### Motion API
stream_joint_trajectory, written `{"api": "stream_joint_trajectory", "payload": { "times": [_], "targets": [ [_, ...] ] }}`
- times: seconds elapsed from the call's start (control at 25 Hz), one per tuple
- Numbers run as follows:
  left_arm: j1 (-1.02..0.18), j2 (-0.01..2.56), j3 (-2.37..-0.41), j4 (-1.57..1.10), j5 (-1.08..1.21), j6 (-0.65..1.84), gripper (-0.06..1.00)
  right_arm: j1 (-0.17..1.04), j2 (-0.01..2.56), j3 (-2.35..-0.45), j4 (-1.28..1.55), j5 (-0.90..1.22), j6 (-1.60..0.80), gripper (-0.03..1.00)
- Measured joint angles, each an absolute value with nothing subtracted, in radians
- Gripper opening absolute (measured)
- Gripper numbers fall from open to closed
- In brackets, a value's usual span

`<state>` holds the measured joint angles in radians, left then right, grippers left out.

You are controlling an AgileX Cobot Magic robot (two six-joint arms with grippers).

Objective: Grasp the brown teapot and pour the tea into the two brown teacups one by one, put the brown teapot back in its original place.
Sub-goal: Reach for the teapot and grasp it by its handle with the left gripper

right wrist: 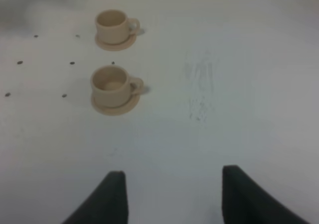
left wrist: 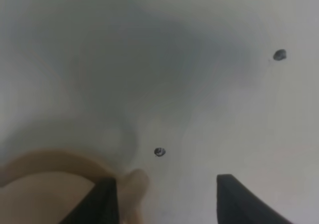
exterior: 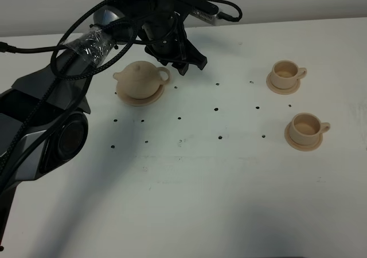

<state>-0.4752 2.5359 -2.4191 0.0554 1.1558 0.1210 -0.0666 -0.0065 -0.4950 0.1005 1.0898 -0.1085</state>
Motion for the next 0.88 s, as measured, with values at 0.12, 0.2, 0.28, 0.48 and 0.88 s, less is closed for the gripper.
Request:
{"api": "stream_joint_trajectory", "payload": {
  "times": [0.12, 0.2, 0.28, 0.48, 0.88],
  "targets": [
    [-0.463, 2.538, -2.419, 0.057, 1.147, 0.116, 0.48, -0.067, -0.006, -0.495, 0.100, 1.090, -0.108, 0.42],
    [-0.458, 2.538, -2.420, 0.059, 1.124, 0.116, 0.48, -0.067, -0.006, -0.495, 0.100, 1.090, -0.108, 0.42],
    [-0.456, 2.539, -2.420, 0.060, 1.094, 0.114, 0.48, -0.067, -0.006, -0.495, 0.100, 1.090, -0.108, 0.42],
    [-0.456, 2.543, -2.420, 0.060, 1.048, 0.113, 0.48, -0.067, -0.006, -0.495, 0.100, 1.090, -0.108, 0.42],
    [-0.456, 2.577, -2.420, 0.056, 1.077, 0.112, 0.48, -0.067, -0.006, -0.495, 0.100, 1.090, -0.108, 0.42]
  ]
}}
